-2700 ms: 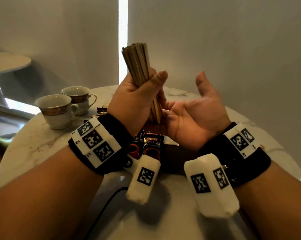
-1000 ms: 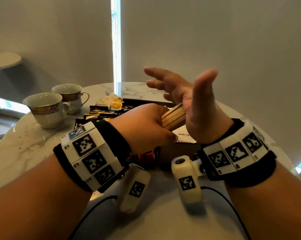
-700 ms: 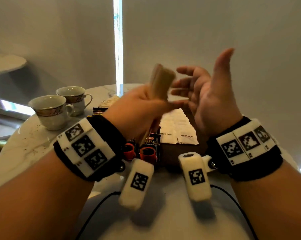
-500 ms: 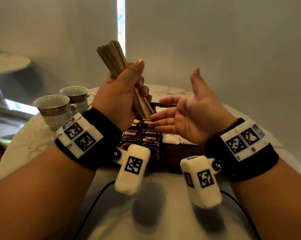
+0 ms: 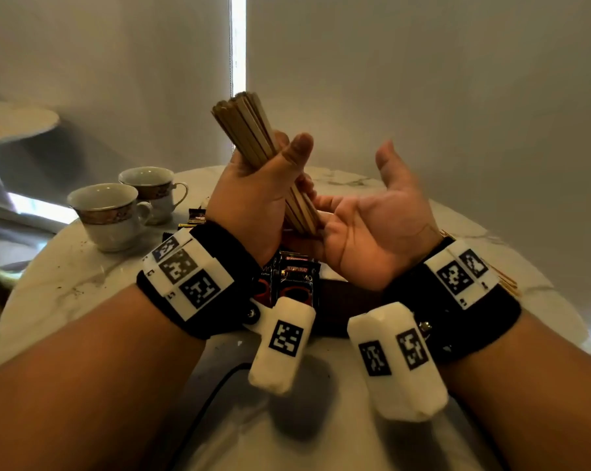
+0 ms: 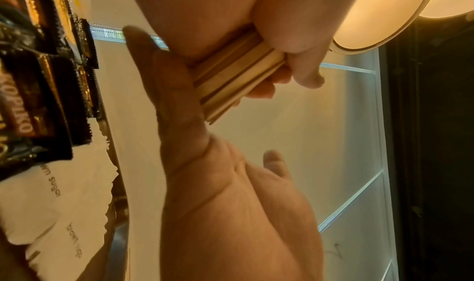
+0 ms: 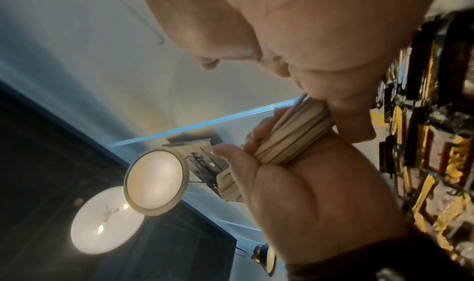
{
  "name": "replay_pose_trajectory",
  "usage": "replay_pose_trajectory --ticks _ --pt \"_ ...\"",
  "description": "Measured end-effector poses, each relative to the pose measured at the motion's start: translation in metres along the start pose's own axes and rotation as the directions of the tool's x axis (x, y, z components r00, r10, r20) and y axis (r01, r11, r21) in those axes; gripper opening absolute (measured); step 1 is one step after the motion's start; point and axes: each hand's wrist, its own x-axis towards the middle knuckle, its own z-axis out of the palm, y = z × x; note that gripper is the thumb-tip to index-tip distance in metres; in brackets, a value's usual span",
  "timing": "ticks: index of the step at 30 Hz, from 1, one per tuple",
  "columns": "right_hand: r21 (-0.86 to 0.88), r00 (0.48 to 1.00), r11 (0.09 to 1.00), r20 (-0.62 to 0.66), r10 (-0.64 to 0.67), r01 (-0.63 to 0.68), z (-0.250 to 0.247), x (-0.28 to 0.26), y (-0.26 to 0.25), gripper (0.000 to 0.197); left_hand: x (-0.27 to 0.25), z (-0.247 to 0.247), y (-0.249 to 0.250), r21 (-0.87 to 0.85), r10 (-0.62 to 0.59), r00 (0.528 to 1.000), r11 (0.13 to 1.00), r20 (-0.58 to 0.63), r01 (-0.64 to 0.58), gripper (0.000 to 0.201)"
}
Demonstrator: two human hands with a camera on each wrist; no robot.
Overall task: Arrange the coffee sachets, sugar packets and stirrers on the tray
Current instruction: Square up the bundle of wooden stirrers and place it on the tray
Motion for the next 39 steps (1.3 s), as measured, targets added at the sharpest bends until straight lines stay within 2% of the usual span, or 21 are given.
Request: replay_pose_trajectory --ticks 3,6,8,10,12,14,17,20,23,26,28,30,32,35,39 --pt "-0.067 0.999 0.998 -0.029 -0.016 0.014 0.002 0.0 0.001 0.106 0.001 -0.001 0.001 0.006 -0.005 1.0 1.0 -0.008 0.005 0.023" --pt "-0.105 0.999 0.994 0.031 -0.017 0.02 0.007 -0.006 0.001 0.075 0.0 -0.002 0.0 0.091 -0.021 0.998 0.996 -0.053 0.026 0.025" --pt "-0.247 1.0 0.969 0.019 -0.021 0.025 0.004 -0.006 0.001 0.058 0.001 -0.004 0.001 0.136 -0.039 0.997 0.99 -0.059 0.047 0.029" --pt "-0.423 0.999 0.905 -0.01 -0.045 0.036 0.001 -0.004 0.002 0.046 0.003 -0.006 0.003 0.129 -0.102 0.995 0.986 -0.023 0.104 0.033" --pt "-0.535 0.998 0.844 -0.006 -0.055 0.043 0.002 -0.005 0.004 0.04 0.003 -0.005 0.004 0.08 -0.183 0.982 0.981 0.044 0.179 0.036" --pt "-0.548 0.999 0.836 0.025 -0.02 0.03 0.004 -0.007 0.006 0.037 -0.002 0.0 0.006 0.071 -0.254 0.962 0.966 0.096 0.248 0.038" --pt "-0.59 0.999 0.807 0.049 0.004 0.026 0.003 -0.009 0.008 0.028 -0.012 0.006 0.009 0.194 -0.359 0.919 0.925 0.164 0.327 0.061" --pt "-0.672 1.0 0.74 0.018 -0.022 0.028 0.004 -0.009 0.009 0.019 -0.014 0.005 0.009 0.256 -0.397 0.901 0.902 0.173 0.348 0.064" --pt "-0.652 0.999 0.758 -0.026 -0.041 0.014 0.002 -0.009 0.009 0.022 -0.013 0.006 0.007 0.178 -0.418 0.891 0.904 0.174 0.389 0.063" --pt "-0.625 1.0 0.781 -0.023 -0.001 -0.014 0.0 -0.007 0.008 0.015 -0.012 0.004 0.004 0.209 -0.409 0.897 0.904 0.167 0.373 0.072" --pt "-0.607 0.998 0.793 -0.004 0.061 -0.051 -0.001 -0.007 0.006 0.013 -0.007 -0.001 0.005 0.213 -0.363 0.917 0.921 0.164 0.327 0.071" --pt "-0.603 0.991 0.792 0.017 0.134 -0.097 -0.003 -0.007 0.004 0.013 0.001 -0.009 0.01 0.122 -0.245 0.965 0.965 0.092 0.234 0.067" --pt "-0.611 0.978 0.778 0.029 0.206 -0.145 -0.004 -0.008 0.005 0.014 0.007 -0.016 0.016 0.02 -0.147 0.989 0.989 0.015 0.147 0.055" --pt "-0.594 0.965 0.783 0.038 0.258 -0.186 -0.004 -0.008 0.009 0.012 0.006 -0.017 0.013 0.071 -0.131 0.988 0.99 0.079 0.125 0.033" --pt "-0.603 0.962 0.774 0.036 0.271 -0.196 -0.003 -0.009 0.011 0.011 0.005 -0.009 0.008 0.115 -0.138 0.988 0.985 0.064 0.13 0.038"
